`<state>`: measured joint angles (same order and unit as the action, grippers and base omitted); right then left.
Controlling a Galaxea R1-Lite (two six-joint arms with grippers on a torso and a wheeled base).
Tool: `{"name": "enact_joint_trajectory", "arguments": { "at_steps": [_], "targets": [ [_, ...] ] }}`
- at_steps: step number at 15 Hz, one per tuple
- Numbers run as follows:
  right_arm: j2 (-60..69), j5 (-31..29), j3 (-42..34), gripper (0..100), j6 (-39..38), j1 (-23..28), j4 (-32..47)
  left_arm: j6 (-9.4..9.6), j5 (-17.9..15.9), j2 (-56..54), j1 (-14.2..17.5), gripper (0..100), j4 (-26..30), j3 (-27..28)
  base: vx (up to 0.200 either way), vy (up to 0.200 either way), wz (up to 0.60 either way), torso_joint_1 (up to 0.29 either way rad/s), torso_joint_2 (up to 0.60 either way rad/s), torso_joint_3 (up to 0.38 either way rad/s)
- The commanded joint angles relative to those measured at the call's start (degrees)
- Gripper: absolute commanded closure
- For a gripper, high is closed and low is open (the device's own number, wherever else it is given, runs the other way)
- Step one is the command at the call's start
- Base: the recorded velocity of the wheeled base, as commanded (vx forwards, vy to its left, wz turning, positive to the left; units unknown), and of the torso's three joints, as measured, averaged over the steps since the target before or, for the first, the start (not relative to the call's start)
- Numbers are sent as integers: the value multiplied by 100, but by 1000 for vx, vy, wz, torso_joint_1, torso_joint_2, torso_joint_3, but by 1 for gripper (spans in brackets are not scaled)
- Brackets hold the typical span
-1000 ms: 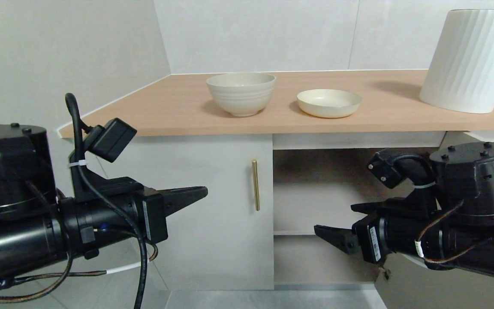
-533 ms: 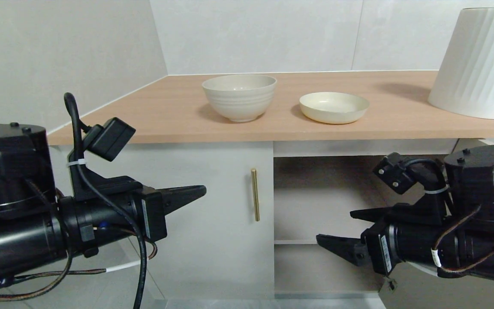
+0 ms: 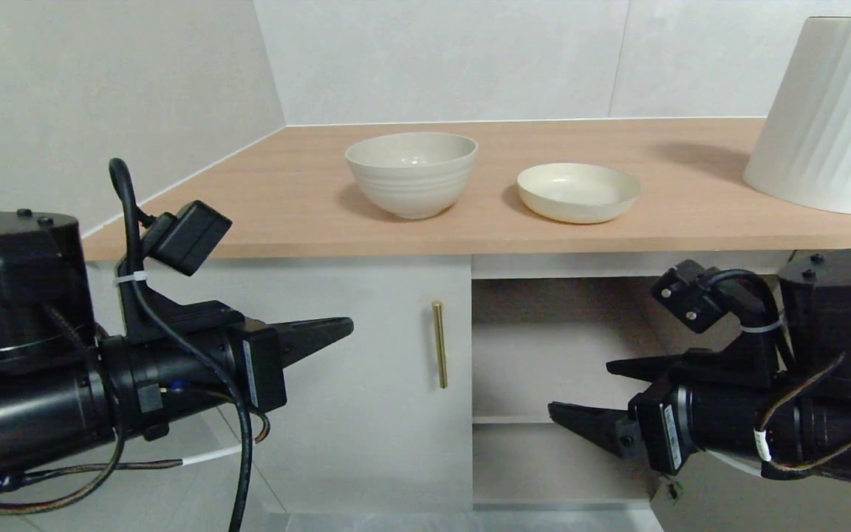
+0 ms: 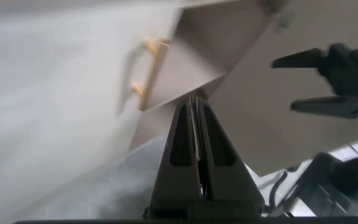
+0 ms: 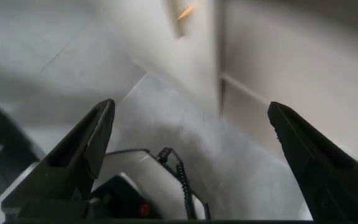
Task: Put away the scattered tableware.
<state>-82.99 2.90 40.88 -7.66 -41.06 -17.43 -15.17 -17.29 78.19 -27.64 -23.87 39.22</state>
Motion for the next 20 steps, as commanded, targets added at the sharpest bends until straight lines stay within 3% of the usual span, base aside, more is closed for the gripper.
{"name": "enact_joint_trajectory", "arguments": {
  "at_steps": [1, 13, 18, 20],
  "targets": [
    [46, 9, -9, 0, 1, -7, -15, -4, -3, 30, -5, 100, -21, 7, 0, 0, 0, 95, -500, -354],
    [-147, 17, 35, 0, 10, 36, -129, -13, -29, 214, 21, 100, -21, 130, 0, 0, 0, 137, -489, -329],
    [-560, 79, 122, 0, 309, 450, -788, -145, -38, 320, 171, 100, -21, 306, 0, 0, 0, 192, -503, -311],
    [-1096, 88, 676, 0, 643, 889, -1307, -250, -3, 557, 303, 100, 40, 763, 0, 0, 0, 120, -281, -168]
  ]
}}
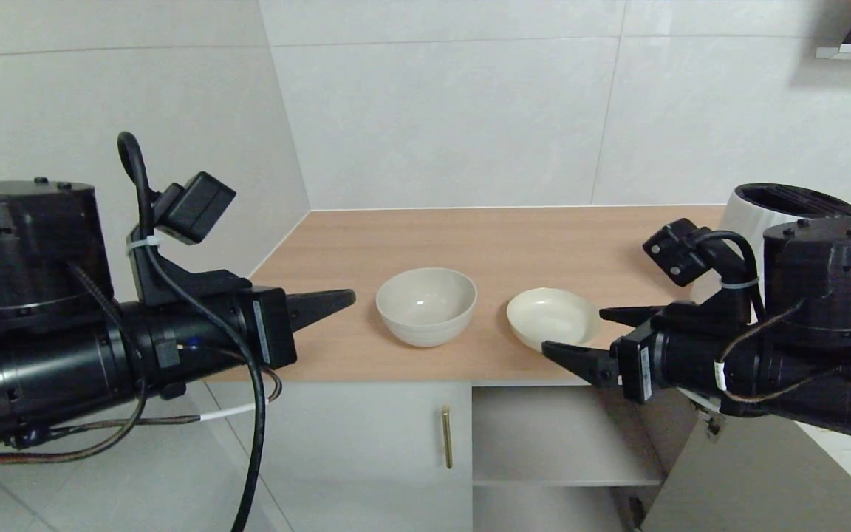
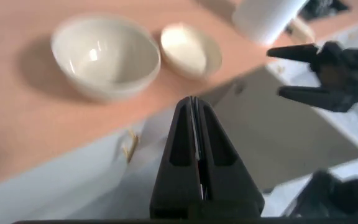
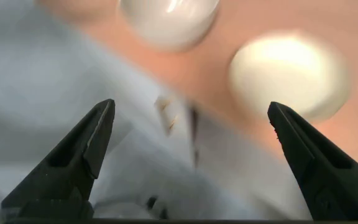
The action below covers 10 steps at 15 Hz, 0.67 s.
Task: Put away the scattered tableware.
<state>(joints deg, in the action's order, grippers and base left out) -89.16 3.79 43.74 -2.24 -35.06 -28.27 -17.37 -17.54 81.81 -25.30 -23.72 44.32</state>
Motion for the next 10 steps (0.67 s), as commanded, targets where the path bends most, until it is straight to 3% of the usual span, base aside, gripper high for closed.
{"name": "enact_joint_trajectory", "arguments": {
  "at_steps": [1, 3, 4, 5, 6, 8, 10],
  "targets": [
    [-699, -36, 803, 0, 84, 430, -240, -144, 40, 292, 69, 100, 52, 445, 0, 0, 0, 51, -110, -71],
    [-1068, -318, 1427, 0, -22, 702, 102, -249, 40, 582, 77, 100, 685, 1219, 0, 0, 0, 16, -30, -18],
    [-1121, -599, 1655, 0, -206, 764, 445, -443, 32, 669, 86, 100, 1221, 1650, 0, 0, 0, 0, 0, 0],
    [-1147, -810, 1981, 0, -532, 781, 1008, -926, 23, 810, 104, 100, 1836, 2159, 0, 0, 0, 0, 0, 0],
    [-1121, -906, 2288, 0, -795, 790, 1632, -1190, 23, 1012, 148, 100, 2267, 2564, 0, 0, 0, 0, 0, 0],
    [-1103, -950, 2947, 0, -1393, 852, 2809, -1207, 49, 1663, 438, 100, 3067, 3618, 0, 0, 0, 0, 0, 0],
    [-1182, -1065, 3281, 0, -1920, 869, 3337, -1225, 418, 2295, 596, 100, 4060, 4225, 0, 0, 0, 0, 0, 0]
  ]
}}
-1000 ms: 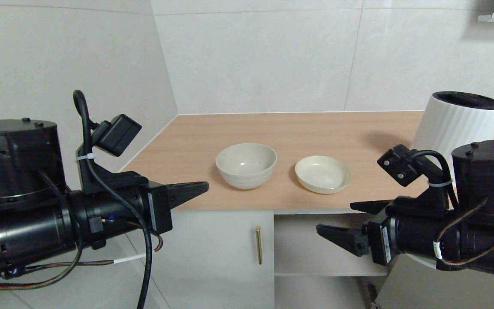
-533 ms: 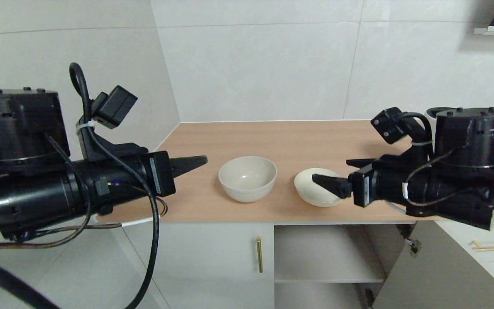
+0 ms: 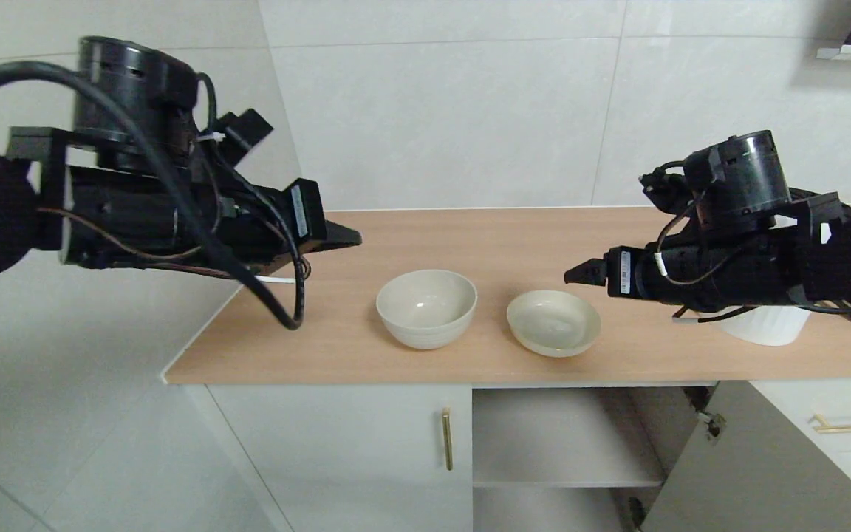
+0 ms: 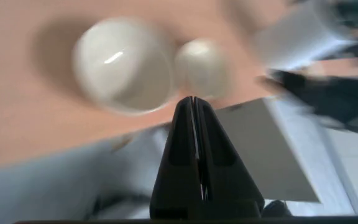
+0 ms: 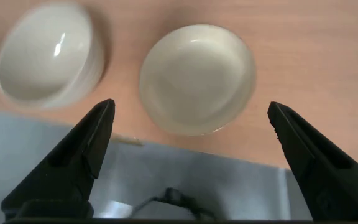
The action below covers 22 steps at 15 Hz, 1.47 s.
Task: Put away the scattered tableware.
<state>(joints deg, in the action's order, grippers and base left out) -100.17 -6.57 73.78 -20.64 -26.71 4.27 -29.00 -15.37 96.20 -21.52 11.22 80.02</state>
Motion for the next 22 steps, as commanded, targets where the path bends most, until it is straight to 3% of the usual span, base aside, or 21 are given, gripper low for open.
{"name": "enact_joint_trajectory", "arguments": {
  "at_steps": [1, 3, 5, 6, 12, 16, 20, 21, 22],
  "targets": [
    [-143, -134, 260, 0, -81, 52, 92, -44, 447, 1138, 218, 100, 610, 734, 0, 0, 0, 0, 0, 0],
    [-178, -222, 234, 0, -81, 34, 101, 35, 860, 1332, 218, 100, 417, 822, 0, 0, 0, 0, 0, 0],
    [-213, -222, 234, 0, -81, 34, 101, 176, 975, 1349, 218, 100, 320, 822, 0, 0, 0, 0, 0, 0],
    [-231, -222, 242, 0, -81, 34, 92, 255, 984, 1358, 218, 0, 320, 822, 0, 0, 0, 0, 0, 0],
    [-363, -222, 234, 0, -81, 34, 92, 290, 992, 1815, 218, 0, 285, 919, 0, 0, 0, 0, 0, 0],
    [-398, -222, 234, 0, -81, 25, 92, 501, 1019, 2492, 192, 0, 285, 1183, 0, 0, 0, 0, 0, 0],
    [-389, -222, 225, 0, -81, 17, 92, 518, 1370, 2597, 69, 0, 285, 1218, 0, 0, 0, 42, 1, -1],
    [-389, -222, 225, 0, -81, 17, 92, 518, 1370, 2597, 42, 100, 285, 1218, 0, 0, 0, 0, 0, 0],
    [-389, -222, 225, 0, -81, 17, 92, 545, 1370, 2588, 33, 100, 285, 1218, 0, 0, 0, 0, 0, 0]
  ]
}}
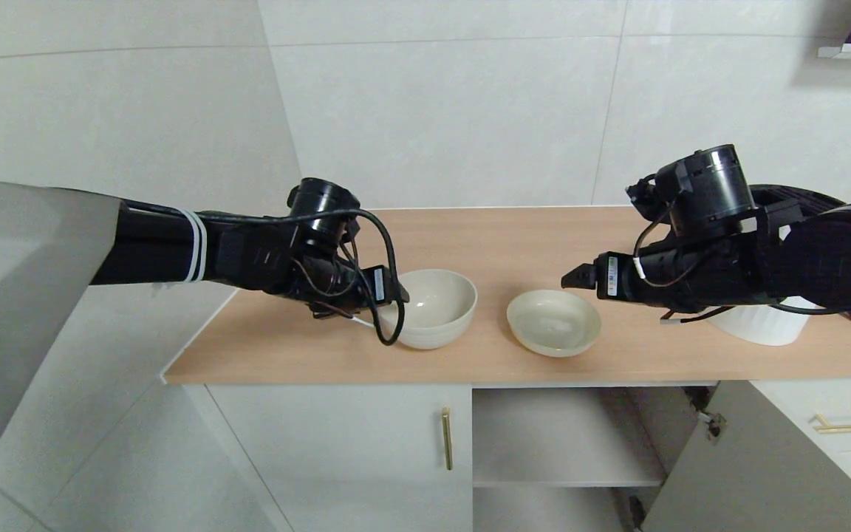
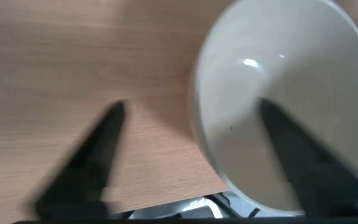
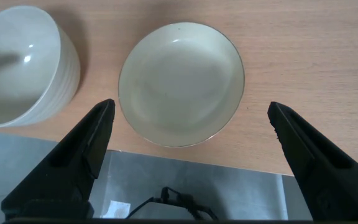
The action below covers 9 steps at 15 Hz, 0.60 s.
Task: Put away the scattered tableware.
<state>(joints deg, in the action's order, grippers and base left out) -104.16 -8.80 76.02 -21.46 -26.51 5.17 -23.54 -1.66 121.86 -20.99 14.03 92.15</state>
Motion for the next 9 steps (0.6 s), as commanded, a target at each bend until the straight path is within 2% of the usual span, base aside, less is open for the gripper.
{"name": "enact_joint_trajectory", "arguments": {
  "at_steps": [1, 3, 6, 9],
  "targets": [
    [18, 1, 0, 0, 1, -3, 2, -1, -1, 14, -54, 100, 3, 5, 0, 0, 0, 0, 0, 0],
    [9, 1, 0, 0, 10, -3, 2, -1, 25, 14, -80, 100, 3, 5, 0, 0, 0, 0, 0, 0],
    [18, -8, 9, 0, 10, -3, 19, -1, 526, -312, -160, 100, 3, -83, 0, 0, 0, 0, 0, 0],
    [-87, -78, 36, 0, 19, 24, 37, -10, 553, -1024, -230, 100, 3, -479, 0, 0, 0, 0, 0, 0]
  ]
}}
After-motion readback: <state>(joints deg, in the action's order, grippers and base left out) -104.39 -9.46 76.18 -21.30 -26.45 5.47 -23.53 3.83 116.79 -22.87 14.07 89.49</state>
